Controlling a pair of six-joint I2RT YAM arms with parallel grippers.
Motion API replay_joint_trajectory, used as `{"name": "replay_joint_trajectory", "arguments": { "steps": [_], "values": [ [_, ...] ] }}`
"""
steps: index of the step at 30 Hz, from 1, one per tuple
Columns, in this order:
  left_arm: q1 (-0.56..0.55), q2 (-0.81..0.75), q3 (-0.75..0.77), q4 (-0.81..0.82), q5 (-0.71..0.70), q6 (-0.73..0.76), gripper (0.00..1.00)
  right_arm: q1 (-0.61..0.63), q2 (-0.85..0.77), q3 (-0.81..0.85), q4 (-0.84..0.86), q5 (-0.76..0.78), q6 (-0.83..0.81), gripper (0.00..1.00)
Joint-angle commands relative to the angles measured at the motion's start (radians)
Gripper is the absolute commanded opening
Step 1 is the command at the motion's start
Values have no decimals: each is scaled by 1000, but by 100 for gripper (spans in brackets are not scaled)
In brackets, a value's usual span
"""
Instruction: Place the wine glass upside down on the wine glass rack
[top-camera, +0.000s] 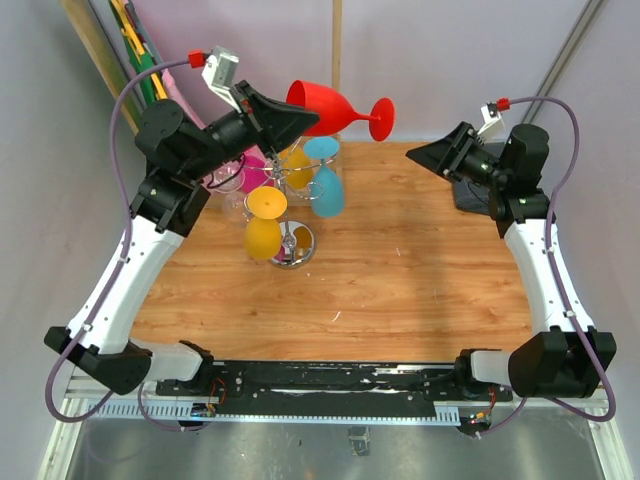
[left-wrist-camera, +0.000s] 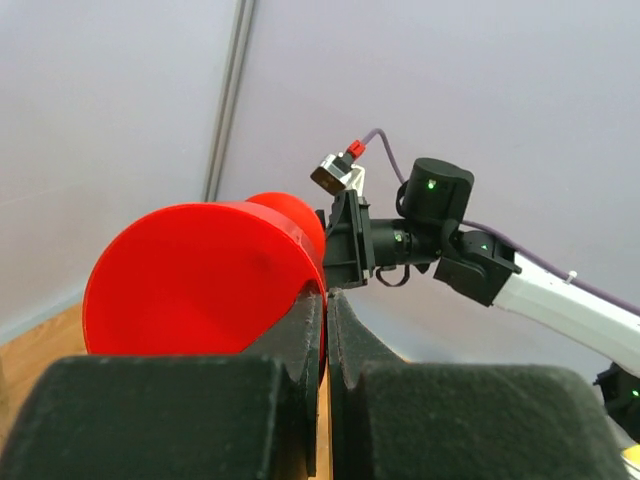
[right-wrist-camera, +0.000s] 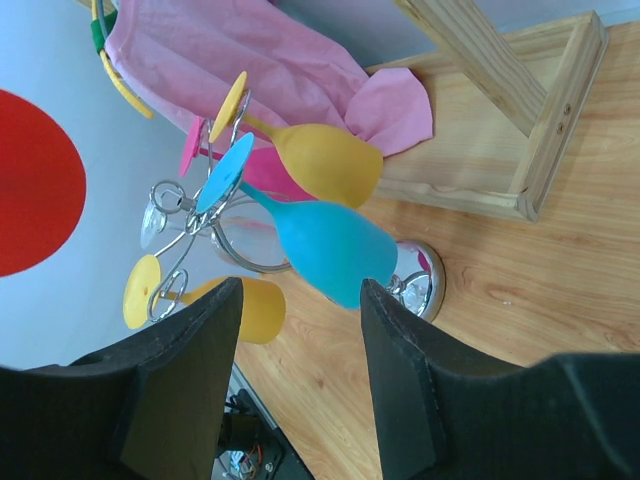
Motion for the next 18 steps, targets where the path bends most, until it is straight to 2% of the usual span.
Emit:
{"name": "replay_joint_trajectory", "arguments": {
  "steps": [1, 6, 11, 18],
  "values": [
    [138, -69, -96, 297, 203, -222, 0, 31, -21, -7, 105, -38, 35, 52],
    [330, -106, -264, 718, 339, -576, 0, 42, -3, -30, 317, -86, 157, 53],
    [380, -90, -346, 965, 368, -808, 0, 96, 31, 19, 470, -120, 227, 52],
    [471, 60, -392, 1604, 317, -1372, 0, 149, 129, 64, 842, -150, 471, 52]
  ]
}}
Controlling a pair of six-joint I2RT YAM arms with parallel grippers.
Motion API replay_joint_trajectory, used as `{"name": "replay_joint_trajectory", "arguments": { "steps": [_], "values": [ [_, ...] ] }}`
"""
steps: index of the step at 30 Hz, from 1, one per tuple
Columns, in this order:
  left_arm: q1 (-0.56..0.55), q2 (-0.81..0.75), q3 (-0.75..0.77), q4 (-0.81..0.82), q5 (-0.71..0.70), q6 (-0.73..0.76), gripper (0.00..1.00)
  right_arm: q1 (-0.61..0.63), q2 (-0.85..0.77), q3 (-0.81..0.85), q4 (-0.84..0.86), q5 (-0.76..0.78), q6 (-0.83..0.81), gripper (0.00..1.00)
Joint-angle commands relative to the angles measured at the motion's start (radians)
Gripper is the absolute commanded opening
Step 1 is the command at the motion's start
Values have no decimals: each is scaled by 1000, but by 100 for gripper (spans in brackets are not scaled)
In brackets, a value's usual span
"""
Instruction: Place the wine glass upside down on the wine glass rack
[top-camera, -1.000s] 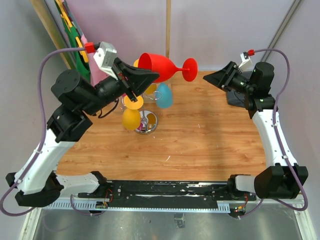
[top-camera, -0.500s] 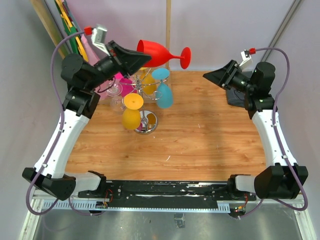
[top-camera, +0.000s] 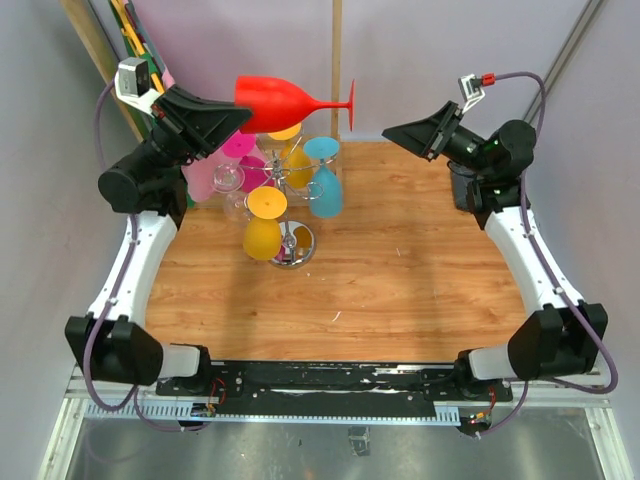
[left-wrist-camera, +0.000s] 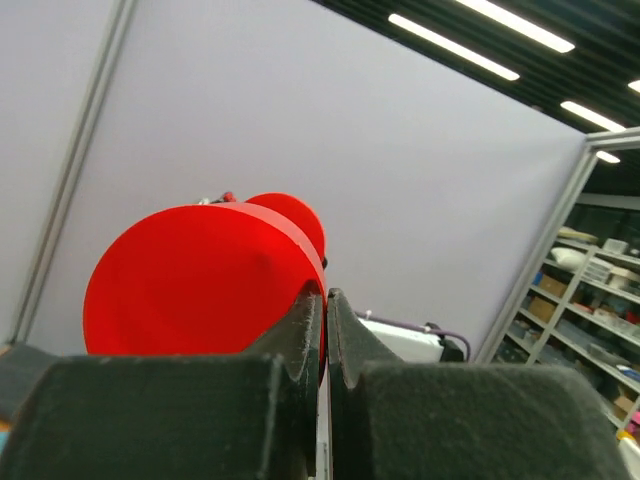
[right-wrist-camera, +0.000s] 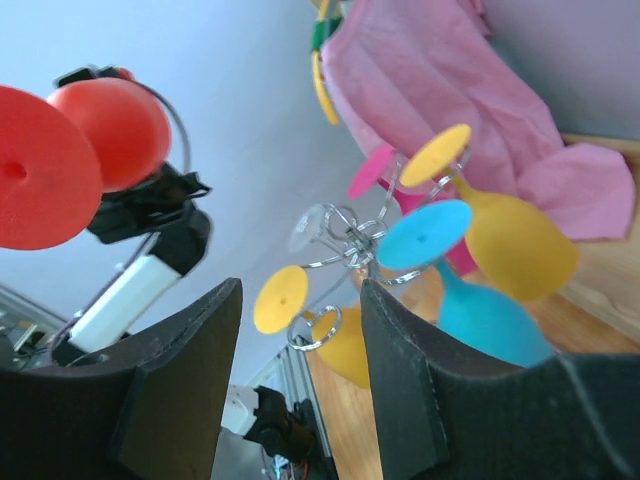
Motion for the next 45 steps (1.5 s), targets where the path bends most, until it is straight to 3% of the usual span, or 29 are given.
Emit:
{"name": "replay_joint_trajectory", "arguments": {
  "steps": [1, 8, 12, 21, 33, 42, 45],
  "values": [
    [44, 96, -2, 499, -32, -427, 0, 30, 65, 46, 385, -36, 239, 53],
    [65, 146, -4, 661, -108, -592, 0, 77, 239, 140, 828, 16, 637, 52],
    [70, 188, 1, 718, -163, -677, 0, 121, 338, 230, 972, 77, 774, 52],
    [71, 204, 4, 720, -204, -706, 0, 219, 412, 362, 1006, 148, 842, 50],
    [70, 191, -11, 723, -255, -743, 0, 308, 452, 488, 914, 160, 819, 48],
    [70, 174, -16, 721, -259, -743, 0, 363, 476, 571, 856, 159, 794, 44],
    [70, 169, -24, 723, -258, -743, 0, 371, 473, 586, 832, 159, 779, 37]
  ]
}}
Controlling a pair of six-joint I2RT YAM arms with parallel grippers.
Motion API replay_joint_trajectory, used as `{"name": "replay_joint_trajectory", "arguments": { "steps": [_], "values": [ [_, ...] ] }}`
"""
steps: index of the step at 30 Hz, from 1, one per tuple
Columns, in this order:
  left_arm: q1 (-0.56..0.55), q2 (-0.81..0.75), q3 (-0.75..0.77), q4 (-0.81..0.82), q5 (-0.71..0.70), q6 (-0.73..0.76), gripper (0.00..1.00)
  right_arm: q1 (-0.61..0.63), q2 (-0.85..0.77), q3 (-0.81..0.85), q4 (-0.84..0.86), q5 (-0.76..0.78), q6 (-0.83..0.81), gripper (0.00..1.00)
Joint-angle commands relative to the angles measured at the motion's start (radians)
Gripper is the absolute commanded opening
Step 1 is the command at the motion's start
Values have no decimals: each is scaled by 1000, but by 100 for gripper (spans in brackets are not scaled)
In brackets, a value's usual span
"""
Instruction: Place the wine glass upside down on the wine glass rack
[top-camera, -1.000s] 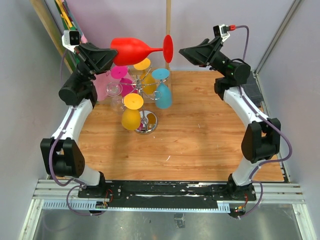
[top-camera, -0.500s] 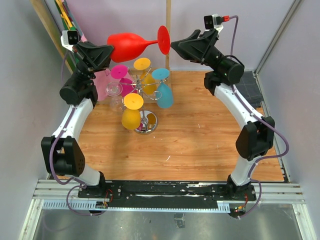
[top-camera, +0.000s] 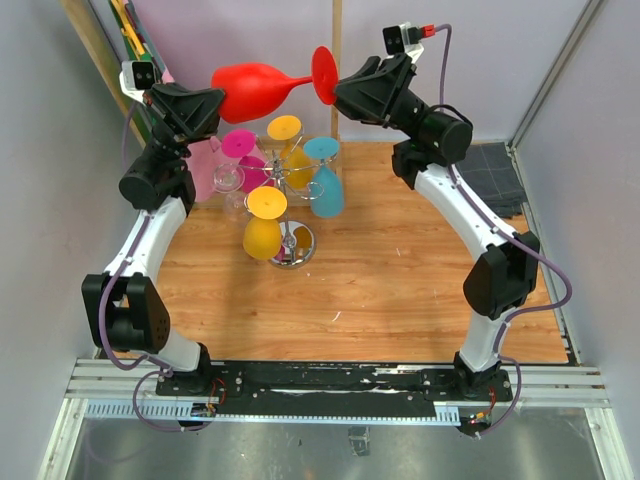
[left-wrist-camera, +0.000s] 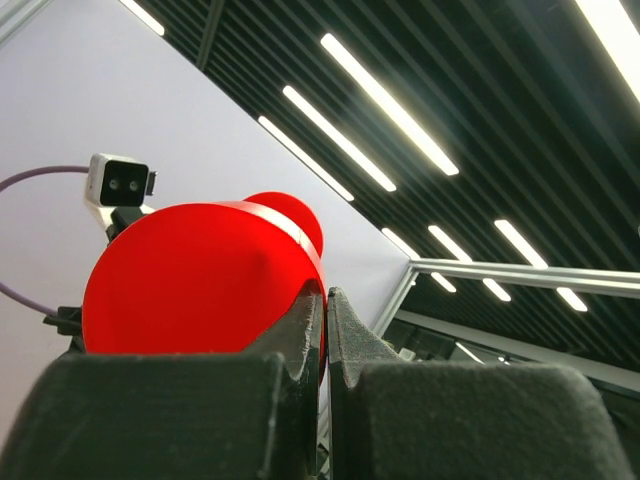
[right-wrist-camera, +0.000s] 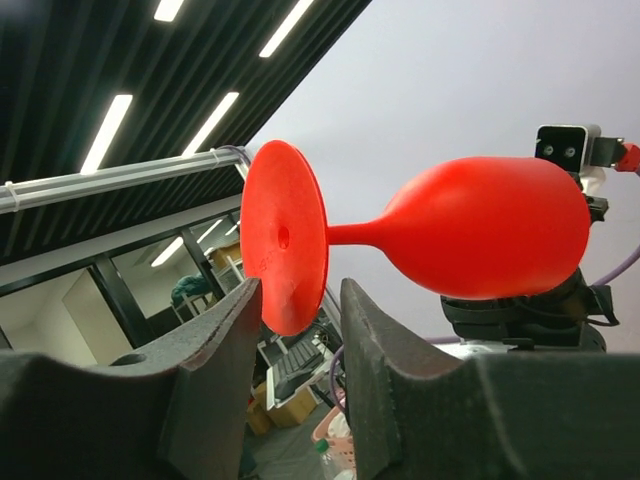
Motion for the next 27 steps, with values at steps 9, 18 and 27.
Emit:
{"name": "replay_joint_trajectory", "arguments": {
  "steps": [9, 18, 27],
  "values": [
    [9, -49, -10, 277, -15, -79, 0, 40, -2, 74, -44, 6, -51, 1],
    [10, -50, -9, 276, 20, -70, 51, 38, -8, 61, -15, 25, -34, 1],
    [20, -61, -33, 275, 85, -19, 68, 22, -57, 79, -75, -10, -113, 1]
  ]
}}
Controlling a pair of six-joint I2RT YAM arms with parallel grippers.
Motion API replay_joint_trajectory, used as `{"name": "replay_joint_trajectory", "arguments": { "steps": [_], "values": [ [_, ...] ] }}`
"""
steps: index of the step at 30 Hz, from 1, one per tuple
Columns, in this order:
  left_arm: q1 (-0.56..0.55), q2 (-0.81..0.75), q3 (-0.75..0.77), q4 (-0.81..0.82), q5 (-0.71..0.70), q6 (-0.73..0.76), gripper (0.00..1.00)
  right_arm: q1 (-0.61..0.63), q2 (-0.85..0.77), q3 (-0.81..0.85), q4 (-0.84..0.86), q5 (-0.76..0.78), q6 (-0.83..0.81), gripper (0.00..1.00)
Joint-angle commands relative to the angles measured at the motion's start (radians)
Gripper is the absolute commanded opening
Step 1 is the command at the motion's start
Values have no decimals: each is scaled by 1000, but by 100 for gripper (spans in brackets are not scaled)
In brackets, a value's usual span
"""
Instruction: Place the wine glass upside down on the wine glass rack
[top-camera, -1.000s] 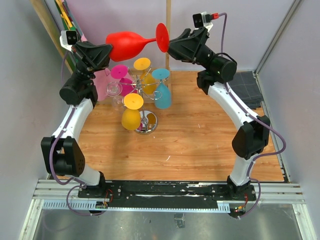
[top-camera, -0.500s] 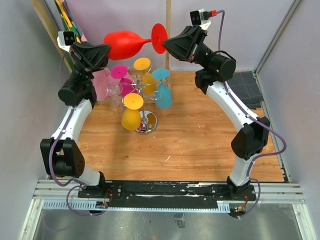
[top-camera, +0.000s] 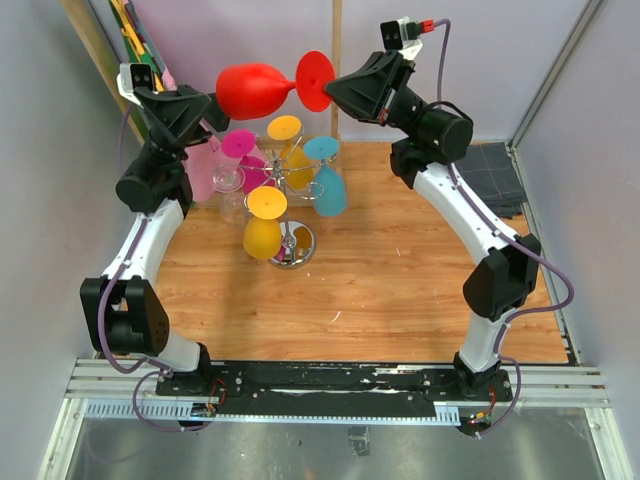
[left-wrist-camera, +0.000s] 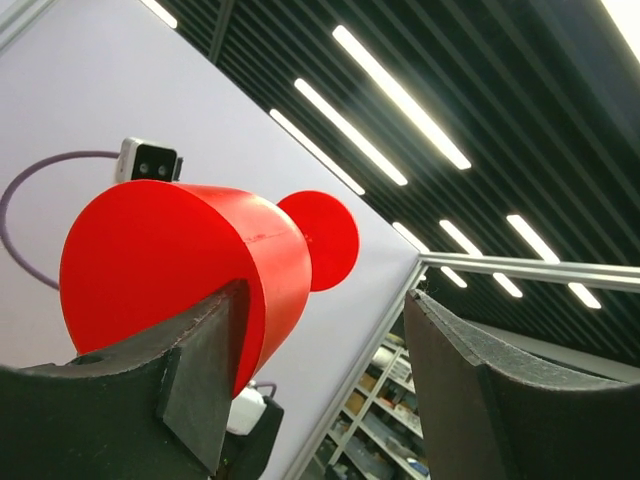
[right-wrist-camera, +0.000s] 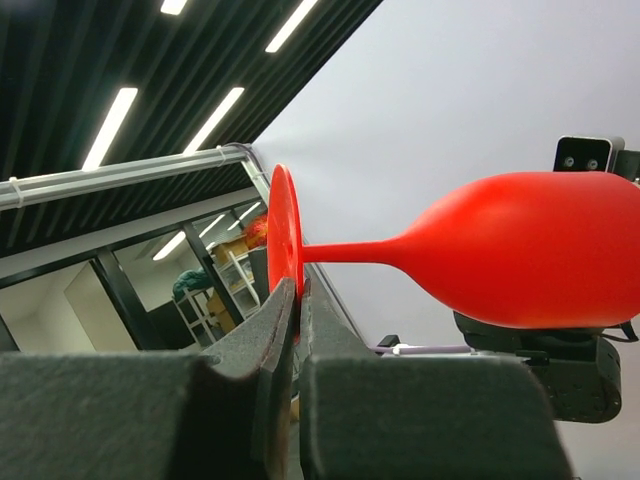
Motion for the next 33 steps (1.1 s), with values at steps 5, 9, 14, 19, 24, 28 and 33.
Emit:
{"name": "replay_joint_trajectory", "arguments": {
  "steps": [5, 9, 14, 19, 24, 28, 33],
  "values": [
    [17, -49, -35, 275, 88, -7, 68, -38, -125, 56, -183, -87, -225, 1],
    [40, -52, -20, 274, 114, -7, 68, -97, -219, 0, -325, -117, -348, 1],
    [58, -51, -13, 273, 131, -11, 67, -181, -381, -84, -628, -135, -582, 1],
    [69, -57, -8, 272, 137, -9, 67, -236, -517, -82, -1128, -75, -924, 1],
    [78, -55, 11, 259, 156, -9, 66, -271, -583, -92, -1445, -7, -1021, 1],
    [79, -63, 9, 246, 164, 15, 66, -301, -619, -120, -1636, 46, -1046, 1],
    [80, -79, -2, 238, 169, 32, 65, -316, -619, -115, -1904, 96, -1102, 1]
  ]
}}
